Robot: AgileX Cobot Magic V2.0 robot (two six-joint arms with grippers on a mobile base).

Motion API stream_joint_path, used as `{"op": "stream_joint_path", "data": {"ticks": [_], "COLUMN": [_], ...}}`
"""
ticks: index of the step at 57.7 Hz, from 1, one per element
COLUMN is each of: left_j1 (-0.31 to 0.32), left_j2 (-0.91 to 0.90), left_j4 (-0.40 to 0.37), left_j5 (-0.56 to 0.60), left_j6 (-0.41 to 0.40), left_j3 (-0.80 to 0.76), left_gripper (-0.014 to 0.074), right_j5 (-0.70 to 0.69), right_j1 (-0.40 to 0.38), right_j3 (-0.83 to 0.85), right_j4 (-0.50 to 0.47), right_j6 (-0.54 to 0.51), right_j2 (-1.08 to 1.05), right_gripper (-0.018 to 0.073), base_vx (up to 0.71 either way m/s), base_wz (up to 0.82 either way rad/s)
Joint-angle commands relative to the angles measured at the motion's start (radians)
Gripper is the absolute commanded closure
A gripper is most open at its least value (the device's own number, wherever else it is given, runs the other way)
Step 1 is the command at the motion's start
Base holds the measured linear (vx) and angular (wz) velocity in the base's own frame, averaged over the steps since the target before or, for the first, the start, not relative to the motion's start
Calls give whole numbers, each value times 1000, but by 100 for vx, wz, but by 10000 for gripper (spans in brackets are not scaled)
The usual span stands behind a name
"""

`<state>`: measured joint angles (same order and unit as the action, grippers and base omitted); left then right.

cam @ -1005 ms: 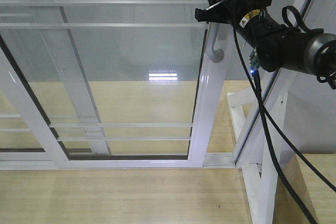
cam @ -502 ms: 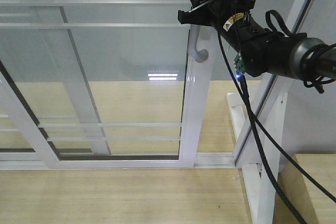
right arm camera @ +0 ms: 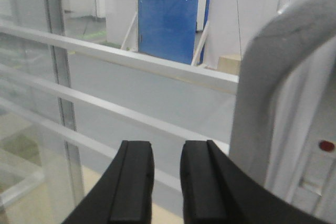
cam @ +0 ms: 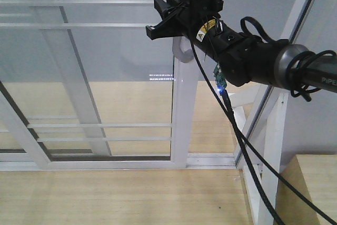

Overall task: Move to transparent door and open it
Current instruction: 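Pull the handle with the right gripper, sliding the door toward the left arm, then open the right gripper and withdraw it from the handle, then reach the left gripper to the grey handle and grasp it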

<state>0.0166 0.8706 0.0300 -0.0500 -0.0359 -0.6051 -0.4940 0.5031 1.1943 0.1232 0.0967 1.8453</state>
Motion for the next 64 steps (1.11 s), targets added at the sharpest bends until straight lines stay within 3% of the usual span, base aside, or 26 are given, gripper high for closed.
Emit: {"op": "stream_joint_path", "data": {"ticks": [1, 8, 14, 23, 32, 46, 56, 64], "left_j1": [5, 5, 5, 5, 5, 15, 143, 280], "left_j2": [-9, -9, -9, -9, -9, -4, 79, 213], "left_j4": [-10, -10, -10, -10, -10, -10, -10, -9], "left_j5": [84, 84, 84, 84, 84, 67, 84, 277], "left_j6": [-3, -3, -3, -3, -3, -3, -3, -3], "left_j3": [-34, -34, -34, -34, -34, -34, -34, -34], "left_gripper": [195, 195, 195, 195, 195, 195, 181, 172], "right_j5": [56, 312, 484, 592, 772, 968, 990, 990], "right_j1": [-6, -20, -83, -251, -414, -507, -506, -506], "right_j3": [14, -29, -83, -193, -287, -322, -322, -322], "right_j4": [2, 1, -2, -4, 2, 17, 59, 51], "right_j6": [-13, -97, -107, -32, -33, -53, -52, -52], "right_j2": [-121, -264, -392, -584, -753, -918, -959, -961], "right_gripper": [315, 317, 317, 315, 314, 314, 314, 314], "base_vx": [0, 0, 0, 0, 0, 0, 0, 0], "base_wz": [0, 0, 0, 0, 0, 0, 0, 0]}}
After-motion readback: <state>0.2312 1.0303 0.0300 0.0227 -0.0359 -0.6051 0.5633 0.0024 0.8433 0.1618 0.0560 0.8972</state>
